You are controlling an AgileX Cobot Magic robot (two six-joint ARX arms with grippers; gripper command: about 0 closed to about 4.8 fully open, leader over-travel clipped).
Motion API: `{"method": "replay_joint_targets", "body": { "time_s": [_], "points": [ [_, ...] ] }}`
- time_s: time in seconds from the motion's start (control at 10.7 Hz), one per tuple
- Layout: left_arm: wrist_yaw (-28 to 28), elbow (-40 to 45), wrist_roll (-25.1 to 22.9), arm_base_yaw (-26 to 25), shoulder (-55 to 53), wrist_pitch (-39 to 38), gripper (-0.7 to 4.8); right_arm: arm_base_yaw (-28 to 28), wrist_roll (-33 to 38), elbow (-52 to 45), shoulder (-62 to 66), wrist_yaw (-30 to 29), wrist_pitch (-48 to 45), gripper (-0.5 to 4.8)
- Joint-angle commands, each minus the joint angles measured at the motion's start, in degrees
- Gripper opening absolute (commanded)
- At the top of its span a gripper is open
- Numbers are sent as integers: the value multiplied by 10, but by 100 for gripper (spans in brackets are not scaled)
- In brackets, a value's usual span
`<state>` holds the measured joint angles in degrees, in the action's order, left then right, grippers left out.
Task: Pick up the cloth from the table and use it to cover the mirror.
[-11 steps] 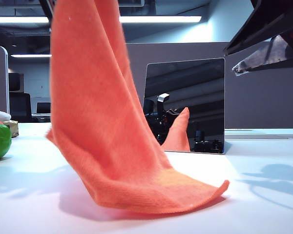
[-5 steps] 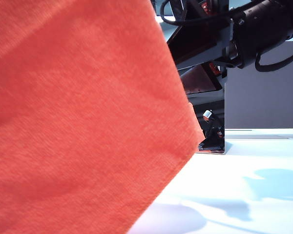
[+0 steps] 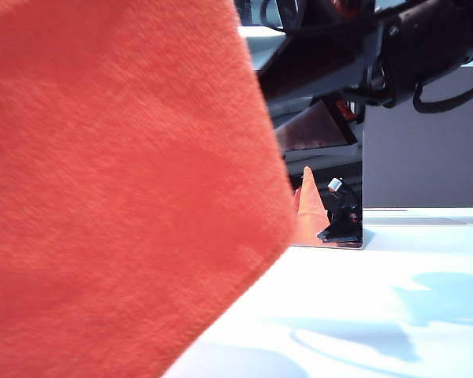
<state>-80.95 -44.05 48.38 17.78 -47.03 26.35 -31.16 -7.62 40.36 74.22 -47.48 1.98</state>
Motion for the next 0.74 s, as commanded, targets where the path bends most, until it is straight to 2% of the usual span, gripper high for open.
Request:
{"method": "replay_joint_targets", "body": {
  "time_s": [0.09,0.19,0.28,0.37,0.47,0.56,0.74],
  "points": [
    [-3,-3,14,0,9,7,-5,-19,-4,3,-2,-146,21,366],
    [-5,-3,15,0,9,7,-5,-110,-16,3,-2,-111,20,369],
    [-5,-3,15,0,9,7,-5,-118,-24,3,-2,-90,20,369],
    [-5,-3,15,0,9,7,-5,-129,-30,3,-1,-9,21,369],
    [-5,-3,16,0,9,9,-5,-129,-29,3,5,30,21,369],
    [-3,-3,32,0,10,53,-5,-129,-29,3,39,54,19,369],
    [-1,-3,45,0,10,76,-5,-129,-29,3,66,54,7,369]
  ]
}}
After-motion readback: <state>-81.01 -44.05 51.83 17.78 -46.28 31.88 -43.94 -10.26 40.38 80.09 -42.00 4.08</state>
